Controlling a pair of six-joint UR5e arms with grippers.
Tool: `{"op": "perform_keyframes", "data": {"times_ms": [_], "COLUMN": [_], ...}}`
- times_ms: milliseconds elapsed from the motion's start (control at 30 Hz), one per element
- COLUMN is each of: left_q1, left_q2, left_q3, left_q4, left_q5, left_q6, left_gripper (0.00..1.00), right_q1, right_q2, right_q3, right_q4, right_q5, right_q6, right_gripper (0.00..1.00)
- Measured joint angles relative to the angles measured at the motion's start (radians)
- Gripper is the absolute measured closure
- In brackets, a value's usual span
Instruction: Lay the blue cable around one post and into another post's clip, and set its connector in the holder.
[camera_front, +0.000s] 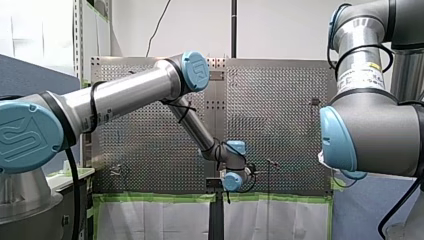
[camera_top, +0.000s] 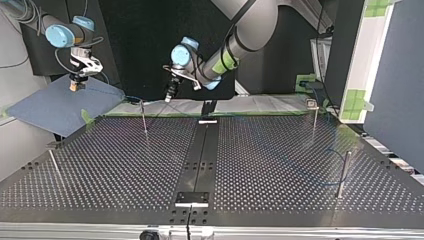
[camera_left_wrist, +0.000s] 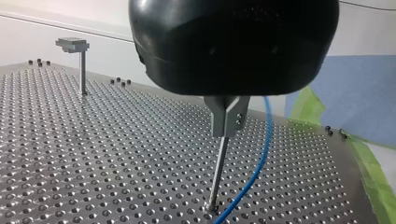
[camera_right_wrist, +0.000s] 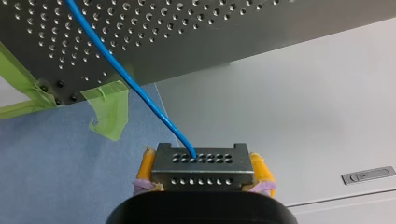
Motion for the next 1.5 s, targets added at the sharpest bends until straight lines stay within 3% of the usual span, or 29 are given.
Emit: {"op": "perform_keyframes", "data": {"times_ms": [333, 600, 700, 733, 767, 800, 900, 933, 1133, 1500], "left_q1": [0.005, 0.011, 0.015, 0.016, 0.017, 0.018, 0.021, 0.022, 0.013, -0.001], "left_q2": [0.001, 0.001, 0.001, 0.001, 0.002, 0.002, 0.003, 0.003, 0.013, 0.015], "left_q3": [0.003, 0.019, 0.020, 0.020, 0.020, 0.021, 0.021, 0.021, 0.021, 0.020], "left_q4": [0.020, -0.029, -0.054, -0.062, -0.071, -0.083, -0.109, -0.116, -0.156, -0.165], "left_q5": [0.020, 0.041, 0.056, 0.059, 0.062, 0.064, 0.065, 0.065, 0.056, 0.051], "left_q6": [-0.011, 0.017, 0.032, 0.038, 0.045, 0.054, 0.078, 0.084, 0.129, 0.179], "left_gripper": [0.98, 0.98, 0.86, 0.75, 0.75, 0.63, 0.59, 0.46, 0.46, 0.46], "right_q1": [0.000, 0.001, 0.002, 0.003, 0.003, 0.003, 0.005, 0.006, 0.013, 0.021], "right_q2": [0.000, 0.003, 0.004, 0.004, 0.004, 0.004, 0.004, 0.005, 0.006, 0.006], "right_q3": [-0.001, -0.002, -0.003, -0.003, -0.003, -0.003, -0.004, -0.005, -0.007, -0.008], "right_q4": [-0.004, -0.017, -0.017, -0.016, -0.016, -0.016, -0.018, -0.018, -0.016, -0.013], "right_q5": [-0.002, -0.009, -0.010, -0.010, -0.010, -0.010, -0.011, -0.012, -0.037, -0.068], "right_q6": [-0.001, 0.003, 0.003, 0.003, 0.002, 0.001, -0.001, -0.002, -0.009, -0.008], "right_gripper": [1.00, 1.00, 1.00, 1.00, 1.00, 1.00, 1.00, 1.00, 1.00, 1.00]}}
